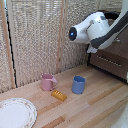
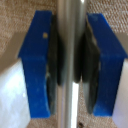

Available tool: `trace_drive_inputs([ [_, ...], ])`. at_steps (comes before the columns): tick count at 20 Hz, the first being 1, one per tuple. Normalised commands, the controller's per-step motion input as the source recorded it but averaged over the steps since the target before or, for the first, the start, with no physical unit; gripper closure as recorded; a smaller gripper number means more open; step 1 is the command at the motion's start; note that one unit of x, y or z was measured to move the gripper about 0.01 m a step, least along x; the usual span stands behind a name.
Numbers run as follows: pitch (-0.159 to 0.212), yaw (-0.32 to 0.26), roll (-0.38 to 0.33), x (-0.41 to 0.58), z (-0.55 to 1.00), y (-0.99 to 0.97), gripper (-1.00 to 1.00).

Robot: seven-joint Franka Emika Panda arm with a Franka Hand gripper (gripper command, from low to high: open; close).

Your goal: Kindly get your arm to the topmost drawer handle. Get a good grip on it, then softly pull to open it.

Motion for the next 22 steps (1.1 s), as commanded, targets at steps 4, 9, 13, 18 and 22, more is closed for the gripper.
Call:
trace_drive_inputs([
  [4,0.003,-0.016,-0.029,0.257,-0.01,0.13,-1.0],
  [9,0.027,0.0,0.003,0.238,0.05,0.09,-1.0],
  [13,-0.016,-0.042,0.111,0.093,0.29,0.04,-1.0],
  [18,-0.103,-0.102,0.234,0.074,0.37,-0.01,-1.0],
  [22,-0.176,-0.145,0.233,0.092,0.18,0.24,-1.0],
])
